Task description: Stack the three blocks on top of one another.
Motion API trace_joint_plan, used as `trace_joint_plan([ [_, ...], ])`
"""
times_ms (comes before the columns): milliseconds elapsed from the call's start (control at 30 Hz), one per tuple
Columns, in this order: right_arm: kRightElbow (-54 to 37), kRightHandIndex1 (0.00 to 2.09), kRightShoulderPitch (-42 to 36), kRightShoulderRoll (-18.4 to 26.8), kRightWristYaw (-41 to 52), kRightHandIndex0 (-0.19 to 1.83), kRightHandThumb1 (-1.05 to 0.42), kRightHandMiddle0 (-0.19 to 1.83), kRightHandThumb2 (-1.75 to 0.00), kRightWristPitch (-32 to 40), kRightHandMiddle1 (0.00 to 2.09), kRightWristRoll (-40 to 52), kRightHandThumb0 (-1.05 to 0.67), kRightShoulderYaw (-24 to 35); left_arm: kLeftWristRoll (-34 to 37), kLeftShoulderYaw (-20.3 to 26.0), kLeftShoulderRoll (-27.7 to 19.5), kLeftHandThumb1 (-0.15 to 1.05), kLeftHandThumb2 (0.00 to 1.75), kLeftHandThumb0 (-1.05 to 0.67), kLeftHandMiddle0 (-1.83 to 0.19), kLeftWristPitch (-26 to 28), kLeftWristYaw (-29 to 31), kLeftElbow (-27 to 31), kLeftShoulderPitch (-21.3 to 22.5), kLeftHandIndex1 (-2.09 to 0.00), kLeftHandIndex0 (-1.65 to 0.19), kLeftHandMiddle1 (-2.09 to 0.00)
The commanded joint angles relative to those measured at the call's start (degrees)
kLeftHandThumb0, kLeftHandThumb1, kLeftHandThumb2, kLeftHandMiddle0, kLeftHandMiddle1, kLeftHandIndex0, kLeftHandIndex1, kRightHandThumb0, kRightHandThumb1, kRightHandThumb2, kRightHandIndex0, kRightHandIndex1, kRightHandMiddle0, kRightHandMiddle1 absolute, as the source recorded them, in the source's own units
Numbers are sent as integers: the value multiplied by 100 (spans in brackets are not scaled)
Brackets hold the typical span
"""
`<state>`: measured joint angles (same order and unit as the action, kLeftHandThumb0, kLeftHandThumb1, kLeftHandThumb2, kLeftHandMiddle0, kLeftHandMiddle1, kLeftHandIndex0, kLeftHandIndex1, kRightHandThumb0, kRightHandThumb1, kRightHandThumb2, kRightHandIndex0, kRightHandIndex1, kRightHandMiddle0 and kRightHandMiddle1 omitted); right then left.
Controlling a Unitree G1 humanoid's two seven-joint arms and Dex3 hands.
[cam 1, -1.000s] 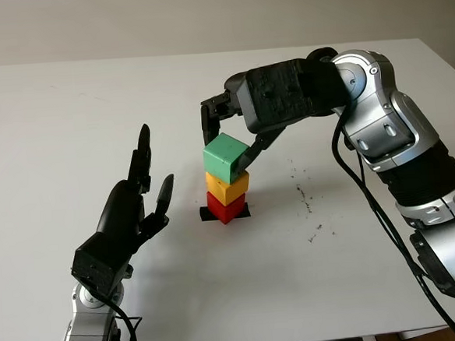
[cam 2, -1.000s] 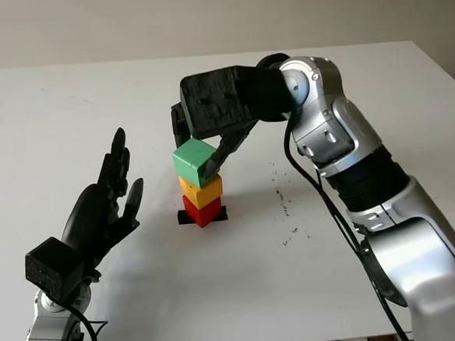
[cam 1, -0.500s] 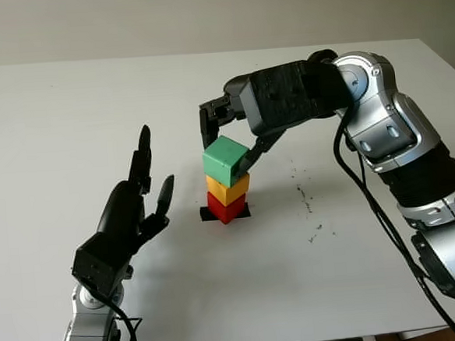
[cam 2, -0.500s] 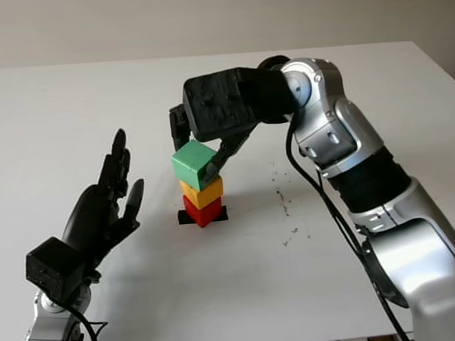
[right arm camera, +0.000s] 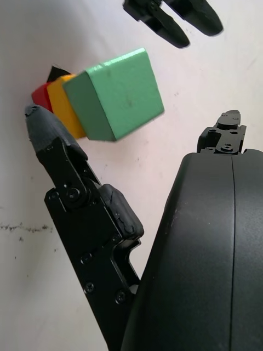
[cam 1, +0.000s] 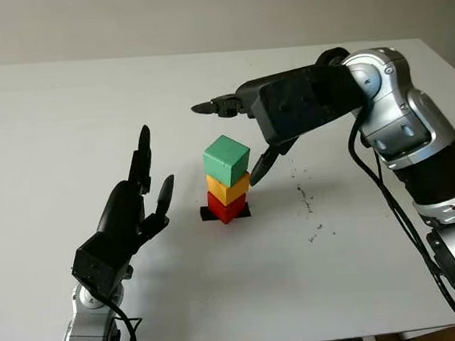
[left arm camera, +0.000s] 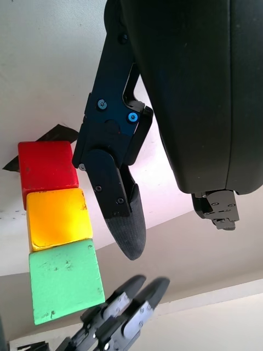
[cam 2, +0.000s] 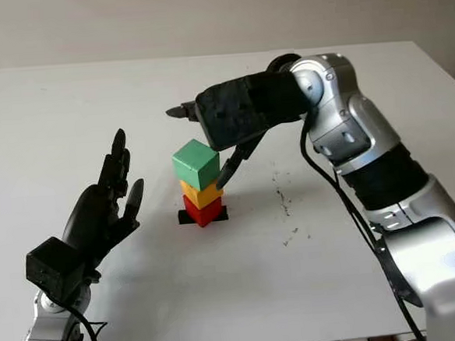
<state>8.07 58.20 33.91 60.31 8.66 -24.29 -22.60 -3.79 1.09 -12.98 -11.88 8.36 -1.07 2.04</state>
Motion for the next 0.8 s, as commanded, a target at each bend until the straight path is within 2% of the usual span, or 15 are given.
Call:
trace_joint_plan([
  [0,-177,0,162,170,63,-19,-86,-19,-5,82,0,109,-88,232,22,36,-40,105,68,-61,18,-79,27,-37,75,-1,19,-5],
  [200,-748,0,-178,490,-247,-19,-94,-19,-8,568,0,508,-92,1068,91,74,-59,105,68,-61,18,-74,78,-124,148,-2,19,-5],
  [333,-1271,2,-1074,483,-1012,-16,-104,-15,-19,984,3,649,-85,1709,120,114,-82,105,68,-62,18,-92,71,-226,219,-1,19,-5],
  [400,-1545,6,-1919,311,-1634,-9,-105,-10,-31,1100,6,711,-78,2085,204,165,-46,105,67,-62,18,-98,70,-276,252,-2,19,-5],
  [533,-1905,4,-3036,-102,-2426,-13,-105,-11,-43,1304,5,968,-74,2447,378,247,-2,105,67,-63,19,-56,103,-343,325,-2,19,-5],
  [767,-2197,2,-4467,-1034,-3537,-18,-105,-19,-67,1248,2,1521,-74,2615,649,317,16,105,67,-65,19,-25,154,-491,471,-3,19,-5],
])
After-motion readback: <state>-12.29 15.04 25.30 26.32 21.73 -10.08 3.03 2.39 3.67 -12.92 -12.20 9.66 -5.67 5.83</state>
